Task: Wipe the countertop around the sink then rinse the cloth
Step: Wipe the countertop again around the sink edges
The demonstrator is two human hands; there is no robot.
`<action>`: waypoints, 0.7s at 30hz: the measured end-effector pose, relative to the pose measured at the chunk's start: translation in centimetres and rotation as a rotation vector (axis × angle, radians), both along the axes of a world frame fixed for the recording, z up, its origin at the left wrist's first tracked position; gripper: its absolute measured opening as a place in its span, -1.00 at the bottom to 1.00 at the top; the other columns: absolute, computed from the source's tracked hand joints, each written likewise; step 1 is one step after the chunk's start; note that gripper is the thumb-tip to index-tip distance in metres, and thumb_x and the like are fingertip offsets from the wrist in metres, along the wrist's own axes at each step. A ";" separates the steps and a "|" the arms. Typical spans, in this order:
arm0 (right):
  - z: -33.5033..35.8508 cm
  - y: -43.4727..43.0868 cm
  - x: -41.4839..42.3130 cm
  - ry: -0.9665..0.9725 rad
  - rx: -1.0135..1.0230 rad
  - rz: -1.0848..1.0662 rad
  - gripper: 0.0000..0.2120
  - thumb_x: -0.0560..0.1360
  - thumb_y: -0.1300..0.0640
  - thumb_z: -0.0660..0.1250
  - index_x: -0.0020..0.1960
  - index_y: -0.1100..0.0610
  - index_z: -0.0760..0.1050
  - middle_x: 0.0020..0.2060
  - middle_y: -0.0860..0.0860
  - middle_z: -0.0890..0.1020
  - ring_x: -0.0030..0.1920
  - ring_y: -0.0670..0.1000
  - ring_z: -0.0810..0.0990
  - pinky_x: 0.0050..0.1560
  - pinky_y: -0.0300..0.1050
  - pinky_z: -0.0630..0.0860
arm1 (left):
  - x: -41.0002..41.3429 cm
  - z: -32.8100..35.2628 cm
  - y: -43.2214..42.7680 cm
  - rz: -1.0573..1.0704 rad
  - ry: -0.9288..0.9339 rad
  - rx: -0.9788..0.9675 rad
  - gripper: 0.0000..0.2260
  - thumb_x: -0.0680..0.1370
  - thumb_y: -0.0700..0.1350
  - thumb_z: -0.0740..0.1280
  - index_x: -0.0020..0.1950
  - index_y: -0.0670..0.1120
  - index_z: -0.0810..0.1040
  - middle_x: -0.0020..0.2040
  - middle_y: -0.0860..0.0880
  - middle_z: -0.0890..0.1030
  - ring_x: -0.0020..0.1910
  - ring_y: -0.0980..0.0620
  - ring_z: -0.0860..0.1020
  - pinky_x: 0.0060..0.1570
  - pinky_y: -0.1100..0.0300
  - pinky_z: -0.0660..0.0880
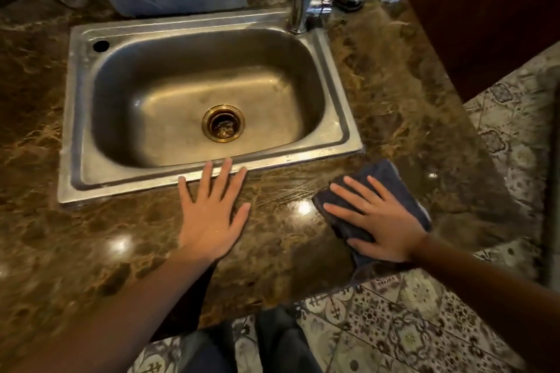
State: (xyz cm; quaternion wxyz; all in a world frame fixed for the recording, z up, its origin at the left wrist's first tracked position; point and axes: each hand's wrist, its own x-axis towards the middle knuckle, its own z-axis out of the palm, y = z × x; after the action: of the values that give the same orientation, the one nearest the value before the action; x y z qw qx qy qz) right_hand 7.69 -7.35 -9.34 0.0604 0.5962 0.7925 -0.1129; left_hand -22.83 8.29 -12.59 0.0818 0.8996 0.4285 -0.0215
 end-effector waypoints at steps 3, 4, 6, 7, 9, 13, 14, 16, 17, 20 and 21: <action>-0.1 1.8 2.1 -0.024 -0.003 0.049 -0.30 0.50 -0.24 0.16 0.57 -0.10 0.04 0.57 0.03 0.04 0.56 0.15 -0.06 0.46 0.27 -0.04 | 0.0 0.2 -0.1 0.013 -0.002 -0.003 -0.46 0.61 0.21 -0.08 0.58 0.12 0.00 0.60 0.03 -0.01 0.57 -0.09 -0.09 0.42 -0.31 -0.19; -0.2 2.3 2.4 -0.032 0.002 0.062 -0.29 0.50 -0.24 0.16 0.57 -0.10 0.03 0.57 0.03 0.04 0.56 0.15 -0.06 0.46 0.27 -0.04 | 0.1 0.3 -0.1 0.015 -0.005 -0.007 -0.46 0.61 0.21 -0.08 0.58 0.13 0.01 0.60 0.03 -0.01 0.57 -0.09 -0.09 0.42 -0.30 -0.21; -0.3 2.8 2.1 -0.035 0.010 0.063 -0.28 0.49 -0.24 0.17 0.57 -0.10 0.03 0.57 0.04 0.04 0.56 0.15 -0.06 0.47 0.27 -0.05 | 0.0 0.5 0.0 0.020 -0.001 -0.016 -0.47 0.61 0.21 -0.08 0.58 0.13 0.00 0.60 0.04 -0.02 0.57 -0.09 -0.10 0.42 -0.28 -0.23; -0.4 2.9 1.8 -0.023 0.020 0.047 -0.28 0.49 -0.24 0.17 0.57 -0.09 0.04 0.57 0.04 0.05 0.56 0.16 -0.06 0.47 0.27 -0.05 | 0.0 0.6 0.0 0.023 0.005 -0.020 -0.47 0.61 0.21 -0.08 0.58 0.14 -0.01 0.60 0.04 -0.02 0.57 -0.08 -0.10 0.42 -0.28 -0.24; -0.6 3.0 0.5 0.001 0.048 0.012 -0.28 0.48 -0.24 0.17 0.57 -0.08 0.07 0.57 0.05 0.06 0.56 0.16 -0.03 0.47 0.28 -0.01 | 0.0 0.9 0.0 0.029 0.008 -0.043 -0.48 0.62 0.19 -0.07 0.58 0.15 -0.03 0.60 0.05 -0.03 0.57 -0.07 -0.12 0.42 -0.29 -0.24; -0.8 2.8 -4.2 0.024 0.042 -0.022 -0.29 0.47 -0.27 0.16 0.56 -0.10 0.08 0.56 0.03 0.10 0.56 0.15 -0.02 0.46 0.28 0.02 | 0.0 1.2 0.1 0.039 -0.024 -0.085 -0.52 0.62 0.15 -0.13 0.57 0.18 -0.03 0.59 0.09 -0.04 0.56 -0.02 -0.15 0.43 -0.26 -0.28; -0.8 2.9 -5.6 0.037 0.040 -0.032 -0.29 0.47 -0.27 0.16 0.56 -0.11 0.09 0.56 0.03 0.11 0.56 0.15 0.00 0.45 0.28 0.03 | 0.0 1.3 0.1 0.039 -0.051 -0.093 -0.52 0.63 0.15 -0.14 0.56 0.17 0.01 0.59 0.08 -0.01 0.57 -0.02 -0.13 0.43 -0.25 -0.28; -0.6 3.2 -8.5 0.061 0.040 -0.054 -0.29 0.46 -0.28 0.16 0.55 -0.11 0.11 0.55 0.03 0.13 0.55 0.15 0.04 0.43 0.28 0.03 | 0.0 1.3 0.1 0.041 -0.134 -0.106 -0.53 0.63 0.13 -0.14 0.55 0.13 0.11 0.58 0.08 0.05 0.57 0.00 -0.08 0.45 -0.23 -0.26; -0.6 3.4 -10.1 0.070 0.039 -0.063 -0.30 0.46 -0.28 0.15 0.55 -0.11 0.12 0.55 0.03 0.13 0.54 0.15 0.05 0.43 0.28 0.02 | -0.1 1.3 0.2 0.046 -0.193 -0.112 -0.53 0.63 0.12 -0.13 0.54 0.10 0.16 0.58 0.09 0.09 0.57 0.02 -0.07 0.45 -0.21 -0.26; -0.6 4.0 -14.7 0.096 0.028 -0.067 -0.34 0.47 -0.27 0.15 0.52 -0.10 0.18 0.54 0.03 0.15 0.54 0.14 0.04 0.43 0.28 -0.02 | -0.4 1.2 0.2 0.100 -0.440 -0.154 -0.54 0.62 0.09 -0.04 0.50 0.05 0.28 0.53 0.11 0.20 0.55 0.12 0.00 0.48 -0.08 -0.29; -0.6 4.2 -16.3 0.104 0.027 -0.058 -0.38 0.48 -0.26 0.15 0.48 -0.09 0.24 0.53 0.04 0.20 0.54 0.14 0.06 0.44 0.29 0.00 | -0.5 1.4 0.2 0.125 -0.523 -0.180 -0.55 0.62 0.08 -0.01 0.48 0.04 0.31 0.51 0.13 0.25 0.54 0.15 0.04 0.49 -0.03 -0.29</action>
State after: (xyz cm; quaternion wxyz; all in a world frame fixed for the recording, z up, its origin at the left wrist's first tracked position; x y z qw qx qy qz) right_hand -8.58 -3.14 -9.92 0.0077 0.6130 0.7785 -0.1349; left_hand -23.31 8.49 -11.23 0.2704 0.8355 0.4438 0.1783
